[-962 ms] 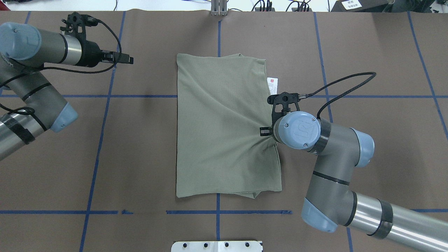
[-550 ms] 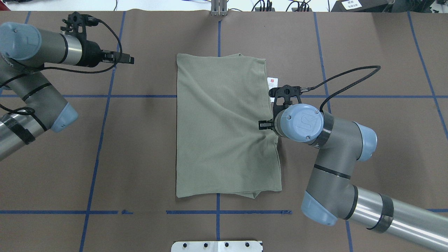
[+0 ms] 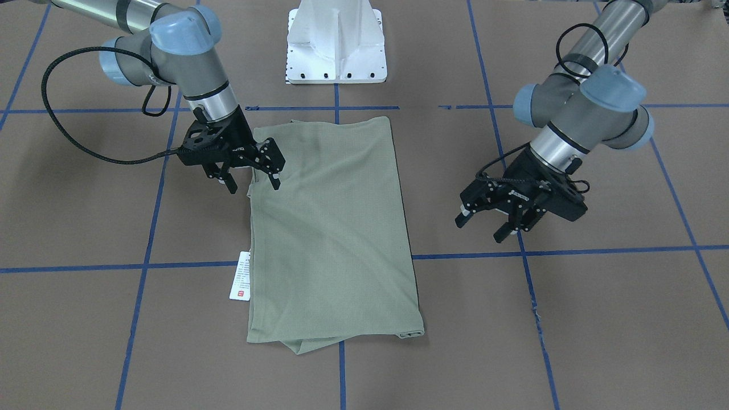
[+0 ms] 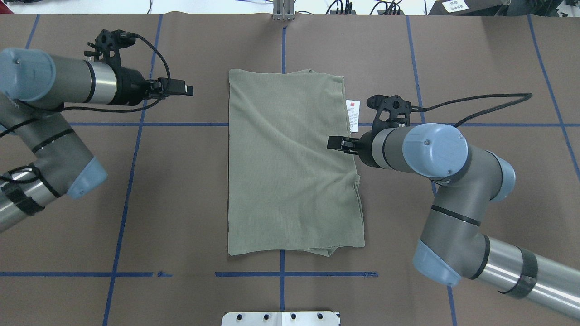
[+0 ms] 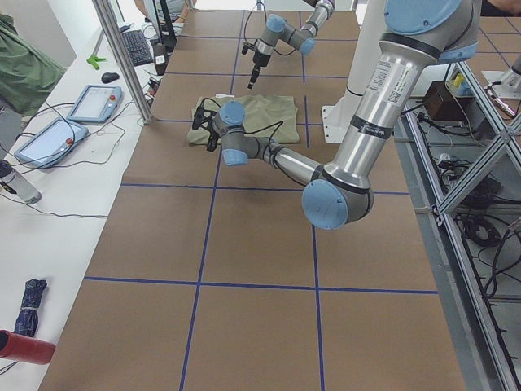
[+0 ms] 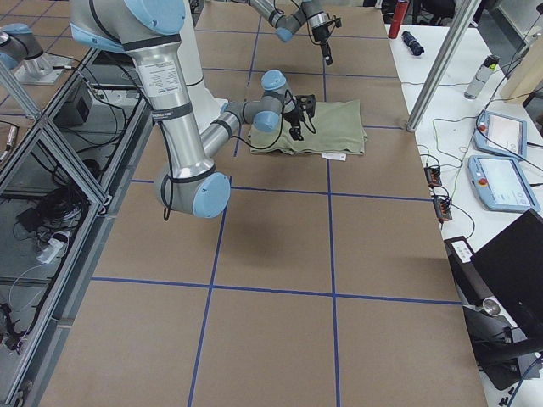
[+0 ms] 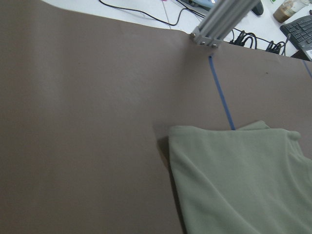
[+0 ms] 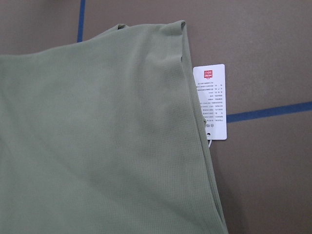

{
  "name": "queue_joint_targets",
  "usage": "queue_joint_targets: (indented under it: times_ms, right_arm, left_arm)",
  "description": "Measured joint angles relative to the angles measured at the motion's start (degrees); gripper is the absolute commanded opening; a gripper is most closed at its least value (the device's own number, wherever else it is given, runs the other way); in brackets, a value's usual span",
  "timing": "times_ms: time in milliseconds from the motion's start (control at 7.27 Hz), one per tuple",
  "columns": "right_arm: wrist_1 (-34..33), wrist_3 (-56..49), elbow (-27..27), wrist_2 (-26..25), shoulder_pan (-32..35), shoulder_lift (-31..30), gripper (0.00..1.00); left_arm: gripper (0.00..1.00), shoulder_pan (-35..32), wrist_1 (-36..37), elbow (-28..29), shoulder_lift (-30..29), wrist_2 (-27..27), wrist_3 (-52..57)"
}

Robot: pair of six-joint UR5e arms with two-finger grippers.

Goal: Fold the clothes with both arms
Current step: 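Move both grippers down to the shirt's edge nearest the robot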

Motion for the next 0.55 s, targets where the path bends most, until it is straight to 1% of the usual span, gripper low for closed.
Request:
queue_joint_targets:
  times_ms: [138, 275, 412, 550]
  right_arm:
    - [1.61, 6.46, 3.70, -1.77, -1.72, -3.92, 1.00]
    - [2.62, 12.24, 6.94, -5.58, -4.77, -7.14, 1.00]
    - [4.82, 16.99, 8.65, -10.50, -8.51, -9.29, 1.00]
    - [8.28, 20.37, 9.24, -15.39, -12.04, -11.21, 1.00]
  left_arm:
    - [1.00, 4.77, 0.38, -6.77, 4.67, 3.87, -4.43]
    - [1.00, 10.50, 0.53, -13.00, 9.61, 9.05, -9.24]
    - [1.00, 16.76, 0.58, -17.47, 13.47, 15.16, -15.25]
    - [0.96, 22.35, 0.64, -19.59, 15.42, 21.15, -21.76]
